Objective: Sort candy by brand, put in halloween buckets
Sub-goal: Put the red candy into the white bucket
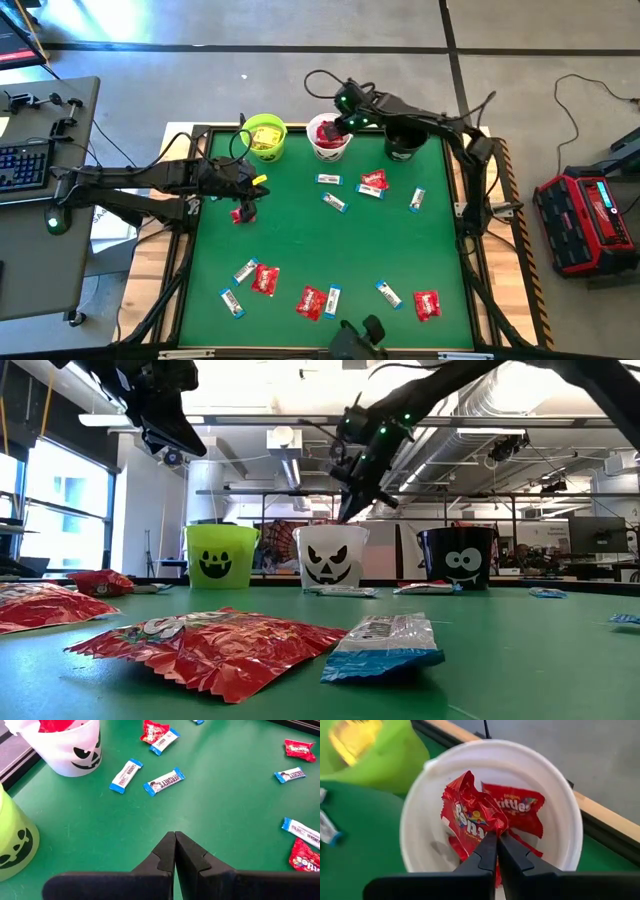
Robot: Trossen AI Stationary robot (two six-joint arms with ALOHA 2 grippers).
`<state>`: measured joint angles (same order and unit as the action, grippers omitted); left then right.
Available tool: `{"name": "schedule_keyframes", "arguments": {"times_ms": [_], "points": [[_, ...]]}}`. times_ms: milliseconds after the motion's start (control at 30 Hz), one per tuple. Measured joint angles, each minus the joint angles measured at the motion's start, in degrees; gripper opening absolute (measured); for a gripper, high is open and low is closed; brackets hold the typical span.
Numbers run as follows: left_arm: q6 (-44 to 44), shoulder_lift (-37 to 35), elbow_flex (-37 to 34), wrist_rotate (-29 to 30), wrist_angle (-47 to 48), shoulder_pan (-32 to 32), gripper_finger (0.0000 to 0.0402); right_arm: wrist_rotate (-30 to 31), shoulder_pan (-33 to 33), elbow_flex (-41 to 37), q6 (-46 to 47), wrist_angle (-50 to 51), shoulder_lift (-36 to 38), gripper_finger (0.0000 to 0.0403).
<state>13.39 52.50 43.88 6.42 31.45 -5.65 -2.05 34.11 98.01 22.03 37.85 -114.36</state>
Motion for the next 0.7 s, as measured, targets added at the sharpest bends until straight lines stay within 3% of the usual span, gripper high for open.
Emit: {"name": "schedule_keyframes", "arguments": {"times_ms": [267,600,700], "points": [[-0.02,0.01,0.00,-0.03,0.54,0.00,0.0000,0.87,0.00,0.65,-2.89,2.66,-1.27,0.0014],[-0.04,0.01,-0.01,-1.36,0.79,0.00,0.0000,2.17,-0.52,1.00,-4.56,5.27,-1.27,0.0110],[-0.06,-0.01,0.00,-1.80,1.25,0.00,0.0000,3.69,-1.36,3.42,-5.14,8.21,-1.27,0.0122]]}}
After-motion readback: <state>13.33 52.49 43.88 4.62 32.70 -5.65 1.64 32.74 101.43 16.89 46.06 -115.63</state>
